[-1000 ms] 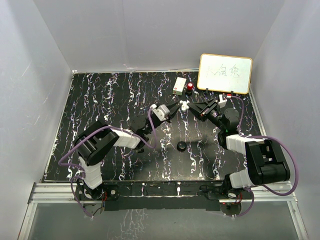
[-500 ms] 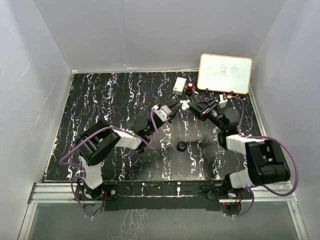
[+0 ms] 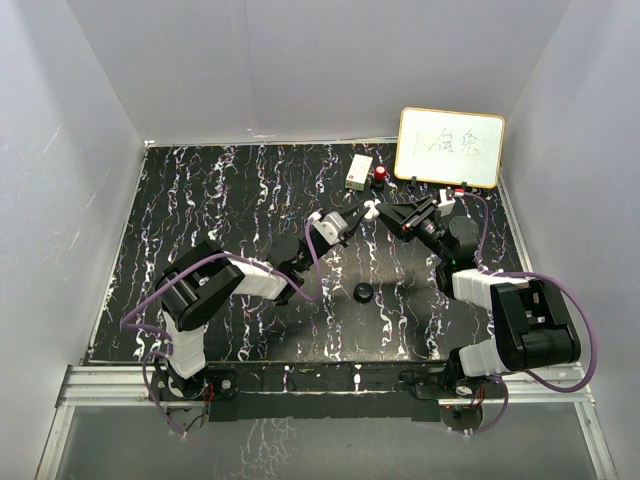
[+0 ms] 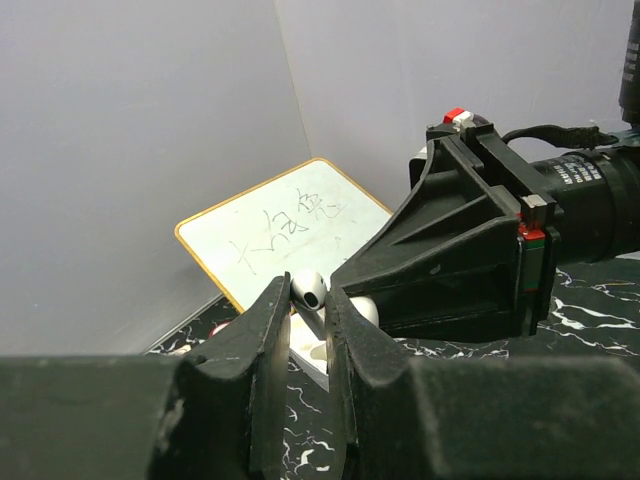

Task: Insert the wireless bluetooth earbuds into the charging case
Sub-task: Place the earbud in the charging case.

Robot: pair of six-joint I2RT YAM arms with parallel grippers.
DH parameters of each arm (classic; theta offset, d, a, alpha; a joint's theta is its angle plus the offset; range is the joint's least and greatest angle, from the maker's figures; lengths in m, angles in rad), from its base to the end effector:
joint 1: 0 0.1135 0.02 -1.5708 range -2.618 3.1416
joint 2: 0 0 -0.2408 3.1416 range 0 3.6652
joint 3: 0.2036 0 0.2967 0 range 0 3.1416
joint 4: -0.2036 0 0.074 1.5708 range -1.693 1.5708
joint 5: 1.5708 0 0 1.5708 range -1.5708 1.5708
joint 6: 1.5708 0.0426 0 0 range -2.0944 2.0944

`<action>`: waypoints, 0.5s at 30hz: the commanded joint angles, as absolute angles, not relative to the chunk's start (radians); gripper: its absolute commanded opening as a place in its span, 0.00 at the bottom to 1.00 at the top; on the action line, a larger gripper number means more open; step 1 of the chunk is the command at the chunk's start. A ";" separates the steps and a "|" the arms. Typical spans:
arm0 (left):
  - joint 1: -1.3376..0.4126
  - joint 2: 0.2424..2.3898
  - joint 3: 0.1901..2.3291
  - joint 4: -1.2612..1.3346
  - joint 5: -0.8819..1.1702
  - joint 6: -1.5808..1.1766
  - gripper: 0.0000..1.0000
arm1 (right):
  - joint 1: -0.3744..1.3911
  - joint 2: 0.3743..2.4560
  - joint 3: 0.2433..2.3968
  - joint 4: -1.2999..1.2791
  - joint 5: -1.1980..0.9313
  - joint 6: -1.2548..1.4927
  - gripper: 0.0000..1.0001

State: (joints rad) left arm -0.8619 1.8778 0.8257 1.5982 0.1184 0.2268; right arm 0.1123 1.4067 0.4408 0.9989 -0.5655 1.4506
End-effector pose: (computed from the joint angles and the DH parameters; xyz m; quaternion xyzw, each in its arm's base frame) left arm 0.2490 -0.2980 0.1808 0.2975 0.3919 -0.2992 0.8175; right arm 0.3007 0.0569 0.1498 0.2569 0.6481 0.6238 0.3533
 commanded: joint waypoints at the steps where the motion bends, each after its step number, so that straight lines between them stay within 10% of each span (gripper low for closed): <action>1: -0.874 1.878 0.855 1.786 0.114 0.242 0.00 | 0.118 1.377 0.434 1.066 -0.541 1.459 0.00; 15: -0.883 1.895 0.852 1.786 0.084 0.251 0.00 | 0.118 1.376 0.434 1.077 -0.537 1.464 0.00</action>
